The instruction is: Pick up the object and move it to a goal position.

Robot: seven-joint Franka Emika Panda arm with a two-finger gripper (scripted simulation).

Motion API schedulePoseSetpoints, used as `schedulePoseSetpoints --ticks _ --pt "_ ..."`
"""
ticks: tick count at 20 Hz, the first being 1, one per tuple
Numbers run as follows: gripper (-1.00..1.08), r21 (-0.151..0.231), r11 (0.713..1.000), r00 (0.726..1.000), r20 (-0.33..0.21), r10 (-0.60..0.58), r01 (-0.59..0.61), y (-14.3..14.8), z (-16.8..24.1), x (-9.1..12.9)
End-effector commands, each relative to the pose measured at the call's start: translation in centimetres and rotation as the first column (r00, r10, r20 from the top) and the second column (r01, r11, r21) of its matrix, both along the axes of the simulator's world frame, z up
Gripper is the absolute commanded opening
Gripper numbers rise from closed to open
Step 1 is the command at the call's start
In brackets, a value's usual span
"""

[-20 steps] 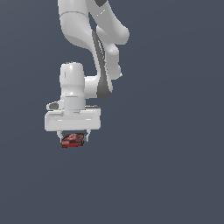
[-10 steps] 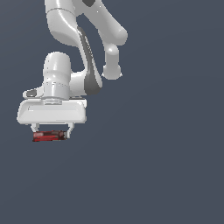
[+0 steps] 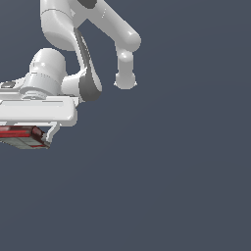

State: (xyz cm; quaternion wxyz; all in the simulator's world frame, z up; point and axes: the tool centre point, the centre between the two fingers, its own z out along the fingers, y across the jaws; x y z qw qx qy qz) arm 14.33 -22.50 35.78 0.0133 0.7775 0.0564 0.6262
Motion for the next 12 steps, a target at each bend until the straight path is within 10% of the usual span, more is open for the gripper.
schedulePoseSetpoints --ticks 1,12 --pt "-1.0 0.002 1.0 0.999 0.047 0.004 -0.004 -0.7 1.5 -0.1" --pt "-1.0 0.005 1.0 0.99 0.137 0.016 -0.017 -1.9 4.3 -0.4"
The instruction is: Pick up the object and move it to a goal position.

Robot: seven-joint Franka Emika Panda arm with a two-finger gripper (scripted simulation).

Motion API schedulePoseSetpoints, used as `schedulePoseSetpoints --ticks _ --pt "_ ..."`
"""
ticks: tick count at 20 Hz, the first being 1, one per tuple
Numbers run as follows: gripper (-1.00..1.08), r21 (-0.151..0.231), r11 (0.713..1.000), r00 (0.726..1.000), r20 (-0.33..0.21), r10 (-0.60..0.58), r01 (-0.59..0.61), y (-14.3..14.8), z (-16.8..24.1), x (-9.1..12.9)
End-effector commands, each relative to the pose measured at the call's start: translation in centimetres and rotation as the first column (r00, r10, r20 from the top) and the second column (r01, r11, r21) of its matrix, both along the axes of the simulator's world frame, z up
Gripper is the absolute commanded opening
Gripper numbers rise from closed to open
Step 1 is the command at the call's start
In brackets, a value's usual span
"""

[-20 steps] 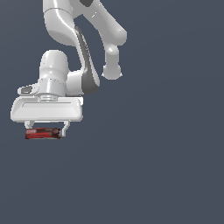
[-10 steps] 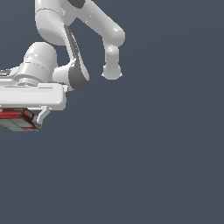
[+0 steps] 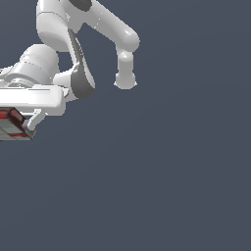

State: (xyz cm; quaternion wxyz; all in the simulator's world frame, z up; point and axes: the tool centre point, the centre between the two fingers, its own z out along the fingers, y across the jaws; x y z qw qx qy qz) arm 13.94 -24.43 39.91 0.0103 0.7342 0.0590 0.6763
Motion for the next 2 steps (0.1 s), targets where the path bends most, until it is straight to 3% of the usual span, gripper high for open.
schedulePoseSetpoints --ticks 1,2 --pt "-1.0 0.001 1.0 1.0 0.006 0.003 -0.003 0.03 0.17 0.01" --pt "-1.0 0.001 1.0 1.0 0.006 0.004 -0.004 0.06 0.17 0.02"
